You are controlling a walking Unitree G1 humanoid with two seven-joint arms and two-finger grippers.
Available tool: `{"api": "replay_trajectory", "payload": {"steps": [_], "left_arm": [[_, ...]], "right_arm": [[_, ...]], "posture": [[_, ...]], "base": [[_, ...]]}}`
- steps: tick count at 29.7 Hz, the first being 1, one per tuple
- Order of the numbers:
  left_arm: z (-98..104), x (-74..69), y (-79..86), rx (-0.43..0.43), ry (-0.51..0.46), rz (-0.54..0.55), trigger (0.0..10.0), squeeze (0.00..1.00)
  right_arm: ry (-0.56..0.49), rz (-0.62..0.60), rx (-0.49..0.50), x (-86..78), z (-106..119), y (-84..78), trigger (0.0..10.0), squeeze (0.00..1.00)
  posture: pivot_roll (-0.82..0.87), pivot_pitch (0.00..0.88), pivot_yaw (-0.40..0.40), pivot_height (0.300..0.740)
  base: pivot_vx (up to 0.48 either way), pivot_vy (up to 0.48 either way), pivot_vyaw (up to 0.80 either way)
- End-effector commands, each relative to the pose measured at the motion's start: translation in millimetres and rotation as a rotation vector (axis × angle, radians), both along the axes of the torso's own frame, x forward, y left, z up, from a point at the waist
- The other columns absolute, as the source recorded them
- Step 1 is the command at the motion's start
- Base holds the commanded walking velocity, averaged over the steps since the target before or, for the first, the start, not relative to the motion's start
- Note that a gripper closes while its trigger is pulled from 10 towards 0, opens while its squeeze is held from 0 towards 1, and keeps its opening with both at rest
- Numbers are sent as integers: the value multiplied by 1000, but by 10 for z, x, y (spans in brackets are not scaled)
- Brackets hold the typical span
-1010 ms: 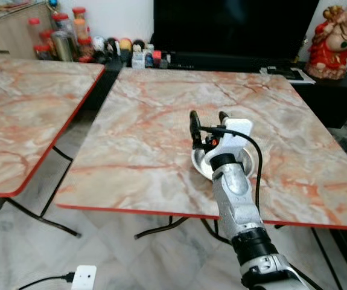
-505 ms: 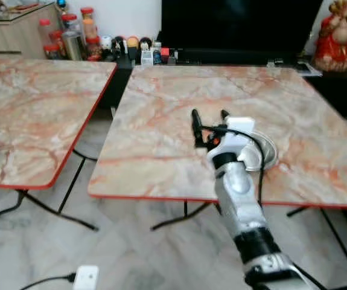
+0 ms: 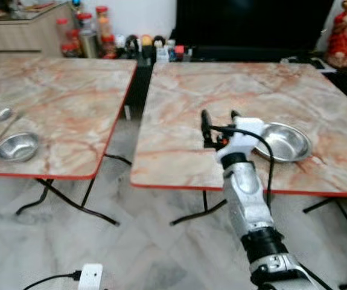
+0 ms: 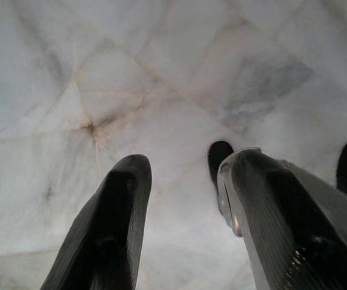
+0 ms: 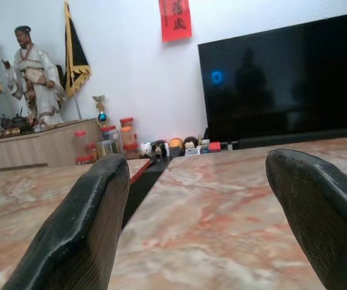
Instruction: Setting the table
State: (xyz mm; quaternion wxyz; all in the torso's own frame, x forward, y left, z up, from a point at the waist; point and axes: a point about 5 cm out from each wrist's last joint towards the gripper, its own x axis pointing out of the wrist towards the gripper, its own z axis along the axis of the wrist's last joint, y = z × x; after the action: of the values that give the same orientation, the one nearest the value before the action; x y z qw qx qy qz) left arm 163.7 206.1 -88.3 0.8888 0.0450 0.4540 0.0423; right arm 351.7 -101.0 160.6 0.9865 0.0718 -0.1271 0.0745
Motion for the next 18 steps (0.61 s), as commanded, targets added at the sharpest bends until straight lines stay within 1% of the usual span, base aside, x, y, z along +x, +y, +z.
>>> {"api": "replay_trajectory", "payload": {"steps": [1, 5, 10, 11, 14, 15, 16, 17, 18], "left_arm": [[6, -5, 47, 8, 0, 11, 10000, 0], [7, -5, 51, 9, 1, 7, 10000, 0], [7, -4, 51, 10, 1, 3, 10000, 0], [7, -4, 50, 10, 1, 2, 10000, 0], [7, -5, 49, 11, 2, -1, 10000, 0], [6, -6, 48, 11, 2, -2, 10000, 0], [6, -6, 48, 11, 2, -2, 10000, 0], [5, -8, 46, 11, 3, -4, 10000, 0], [4, -9, 45, 11, 4, -5, 10000, 0]], "right_arm": [[-4, 10, -6, -1, 14, 41, 10000, 0], [-2, 2, -14, 2, 11, 15, 10000, 0], [31, -18, -29, 4, -79, -53, 10000, 0], [81, -40, -53, -4, -213, -126, 10000, 0], [185, -68, -84, -41, -475, -249, 10000, 0], [268, -88, -104, -90, -674, -337, 10000, 0], [268, -88, -104, -90, -674, -337, 10000, 0], [347, -105, -118, -157, -861, -416, 10000, 0], [378, -113, -122, -192, -941, -451, 10000, 0]], "posture": [[-36, 0, -13, 740], [-39, 0, -11, 740], [-41, 0, -10, 740], [-39, 0, -11, 740], [-41, 0, -10, 740], [-41, 0, -11, 740], [-41, 0, -11, 740], [-41, 0, -10, 740], [-41, 0, -10, 740]], "base": [[0, 356, 0], [0, 352, 0], [0, 352, 0], [0, 352, 0], [0, 352, 0], [0, 352, 0], [0, 352, 0], [0, 352, 0], [0, 356, 0]]}}
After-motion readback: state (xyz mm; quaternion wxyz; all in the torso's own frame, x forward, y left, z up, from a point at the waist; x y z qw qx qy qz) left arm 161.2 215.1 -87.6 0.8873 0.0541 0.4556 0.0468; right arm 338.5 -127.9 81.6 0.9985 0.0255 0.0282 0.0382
